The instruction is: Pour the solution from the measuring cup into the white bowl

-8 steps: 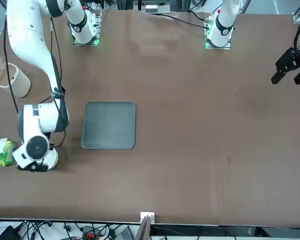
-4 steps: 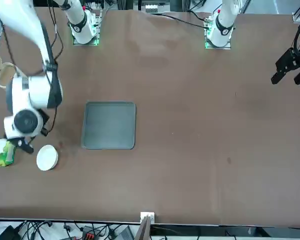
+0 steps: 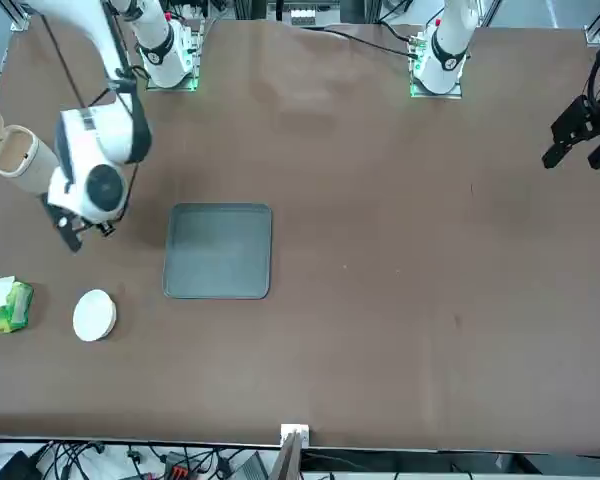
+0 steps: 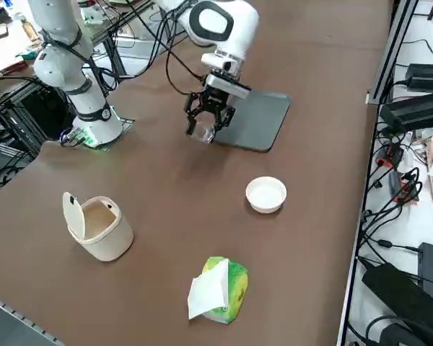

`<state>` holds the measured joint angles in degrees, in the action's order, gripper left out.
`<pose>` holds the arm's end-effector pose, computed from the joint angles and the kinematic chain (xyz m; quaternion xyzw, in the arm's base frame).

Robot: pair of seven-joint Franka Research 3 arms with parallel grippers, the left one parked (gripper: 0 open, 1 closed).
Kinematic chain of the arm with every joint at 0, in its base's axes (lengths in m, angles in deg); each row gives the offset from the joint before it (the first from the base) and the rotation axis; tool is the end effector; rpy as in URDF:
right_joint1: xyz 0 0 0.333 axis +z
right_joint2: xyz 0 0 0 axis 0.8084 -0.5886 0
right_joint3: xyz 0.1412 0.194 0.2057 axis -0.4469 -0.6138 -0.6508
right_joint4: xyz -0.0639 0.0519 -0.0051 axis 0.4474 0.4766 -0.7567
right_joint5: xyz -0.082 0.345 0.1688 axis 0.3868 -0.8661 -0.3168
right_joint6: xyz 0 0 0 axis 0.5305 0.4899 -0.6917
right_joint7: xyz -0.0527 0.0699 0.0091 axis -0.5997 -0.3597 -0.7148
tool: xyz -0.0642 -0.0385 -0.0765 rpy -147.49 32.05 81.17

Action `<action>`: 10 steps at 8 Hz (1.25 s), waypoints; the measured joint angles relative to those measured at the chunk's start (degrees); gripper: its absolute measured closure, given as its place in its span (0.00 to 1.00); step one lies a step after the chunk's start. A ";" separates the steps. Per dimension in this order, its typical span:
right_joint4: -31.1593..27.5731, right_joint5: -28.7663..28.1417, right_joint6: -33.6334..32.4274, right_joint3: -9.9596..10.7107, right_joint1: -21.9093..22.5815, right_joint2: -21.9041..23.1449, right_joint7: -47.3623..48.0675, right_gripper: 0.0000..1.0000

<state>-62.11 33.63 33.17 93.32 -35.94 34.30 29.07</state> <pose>0.5417 0.0452 0.2974 0.8125 -0.4368 0.0864 0.3762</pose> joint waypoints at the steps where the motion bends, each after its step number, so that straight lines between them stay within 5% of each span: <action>1: -3.05 3.58 0.50 -0.04 1.51 -0.31 9.74 0.26; 3: -6.92 10.32 0.62 -0.08 3.96 -2.38 27.77 0.26; 6: -8.29 17.45 -3.62 -0.14 7.58 -11.90 49.08 0.26; 10: -7.12 20.31 -8.73 -0.13 8.74 -18.01 60.40 0.26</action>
<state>-69.23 53.95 24.43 93.19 -27.20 16.29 89.48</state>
